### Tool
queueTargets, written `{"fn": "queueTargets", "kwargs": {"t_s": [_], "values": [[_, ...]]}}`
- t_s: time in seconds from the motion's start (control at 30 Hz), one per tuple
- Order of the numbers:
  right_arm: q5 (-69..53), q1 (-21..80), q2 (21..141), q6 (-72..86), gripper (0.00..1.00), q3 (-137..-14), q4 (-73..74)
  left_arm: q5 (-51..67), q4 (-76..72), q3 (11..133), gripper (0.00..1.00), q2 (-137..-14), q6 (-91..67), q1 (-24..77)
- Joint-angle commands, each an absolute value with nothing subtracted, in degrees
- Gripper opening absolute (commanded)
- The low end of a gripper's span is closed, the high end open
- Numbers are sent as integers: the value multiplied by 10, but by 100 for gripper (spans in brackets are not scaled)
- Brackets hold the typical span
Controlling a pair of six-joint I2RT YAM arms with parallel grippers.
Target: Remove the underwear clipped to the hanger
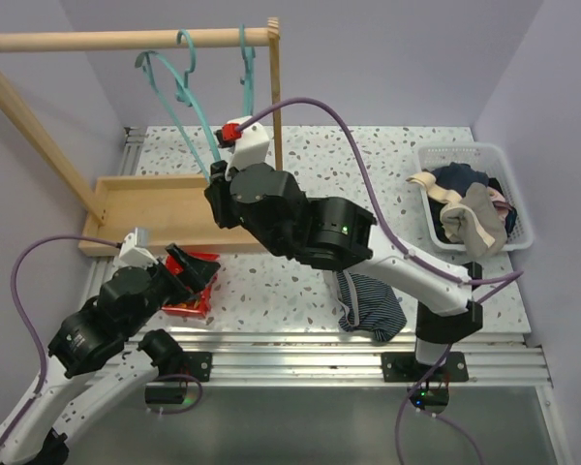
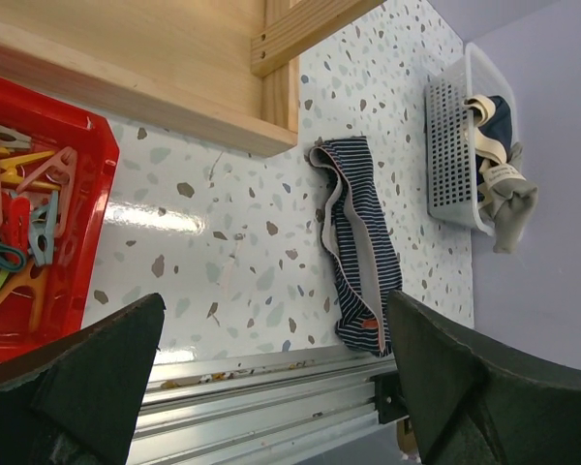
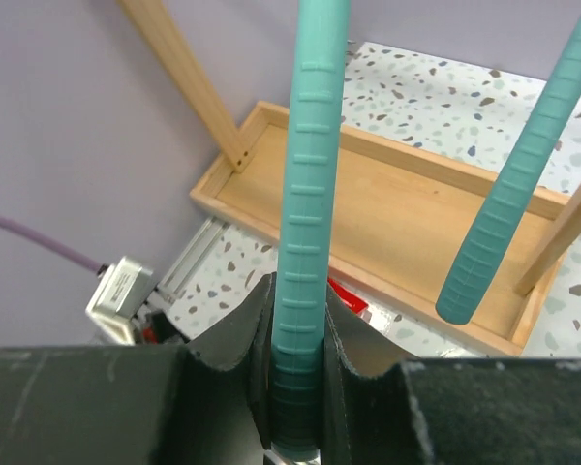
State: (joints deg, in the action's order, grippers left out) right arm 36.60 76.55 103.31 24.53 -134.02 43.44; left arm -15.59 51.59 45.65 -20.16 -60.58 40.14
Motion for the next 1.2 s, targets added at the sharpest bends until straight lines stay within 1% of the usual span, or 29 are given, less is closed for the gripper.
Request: {"fn": "queueTargets", "kwargs": {"t_s": [0.0,0.13,0.27,0.4,0.6,0.83,0.93,0.97,1.0,1.03,1.1,1.13,1.17], "values": [[460,767,1054,285,0,-1411,461,-181,539,485,100,-192,-613,401],[508,766,1083,282,0,-1447,447,-185,546,487,100,-184,-614,400],[511,752,1103,280,0,-1461,436,-182,548,487,100,-181,-617,400],[451,698,1117,329,0,-1475,475,-181,548,490,100,-178,-618,400],[387,660,1128,345,0,-1475,497,-183,553,495,100,-175,-620,401],[317,658,1108,328,0,-1448,511,-182,553,492,100,-170,-624,400],[315,669,1090,321,0,-1423,519,-181,550,489,100,-171,-624,400],[313,672,1073,319,10,-1417,519,-180,548,487,100,-172,-624,400],[314,681,1066,311,25,-1409,521,-180,546,486,100,-173,-624,400],[319,688,1049,309,46,-1406,527,-179,541,486,100,-176,-622,401],[309,690,1029,302,61,-1400,542,-179,536,487,100,-179,-619,400],[305,692,1018,305,71,-1396,554,-178,533,489,100,-184,-619,400],[297,694,986,303,84,-1385,565,-178,531,491,100,-186,-616,400]]}}
